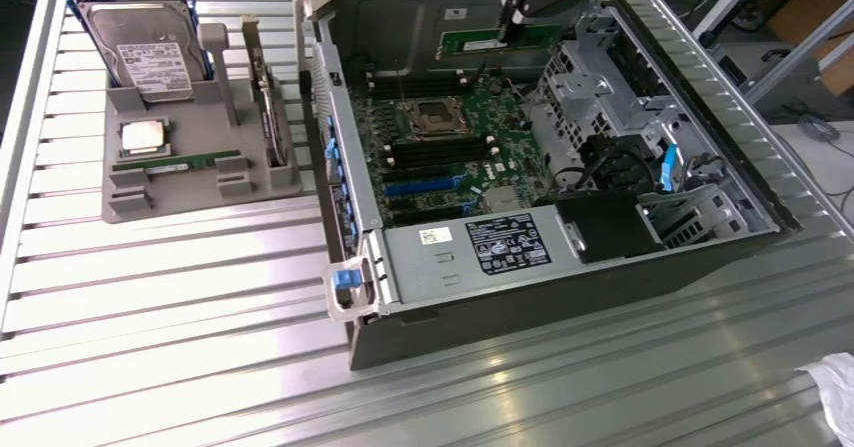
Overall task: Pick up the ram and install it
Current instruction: 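Pick up the ram and move it above insertion slot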
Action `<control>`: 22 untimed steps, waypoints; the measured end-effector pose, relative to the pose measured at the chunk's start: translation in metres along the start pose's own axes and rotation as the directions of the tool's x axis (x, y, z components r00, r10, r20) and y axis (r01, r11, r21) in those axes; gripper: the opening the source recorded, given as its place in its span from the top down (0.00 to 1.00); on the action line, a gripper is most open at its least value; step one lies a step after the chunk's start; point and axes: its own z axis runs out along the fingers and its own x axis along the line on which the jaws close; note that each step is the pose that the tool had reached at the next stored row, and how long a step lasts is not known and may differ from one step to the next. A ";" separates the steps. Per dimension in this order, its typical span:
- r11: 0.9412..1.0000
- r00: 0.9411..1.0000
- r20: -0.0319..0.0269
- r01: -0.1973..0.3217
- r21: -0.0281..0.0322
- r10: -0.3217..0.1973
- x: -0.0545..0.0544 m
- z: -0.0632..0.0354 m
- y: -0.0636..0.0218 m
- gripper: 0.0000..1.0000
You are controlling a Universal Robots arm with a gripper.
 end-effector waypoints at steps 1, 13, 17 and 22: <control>1.000 1.000 0.000 0.000 0.000 0.000 0.000 -0.0001 -0.0026 0.87; 1.000 1.000 0.000 0.000 0.000 0.000 0.002 -0.0008 -0.0209 0.87; 1.000 1.000 0.000 0.000 0.000 0.000 0.002 -0.0009 -0.0243 0.87; 1.000 1.000 0.000 0.000 0.000 0.000 0.002 -0.0009 -0.0247 0.87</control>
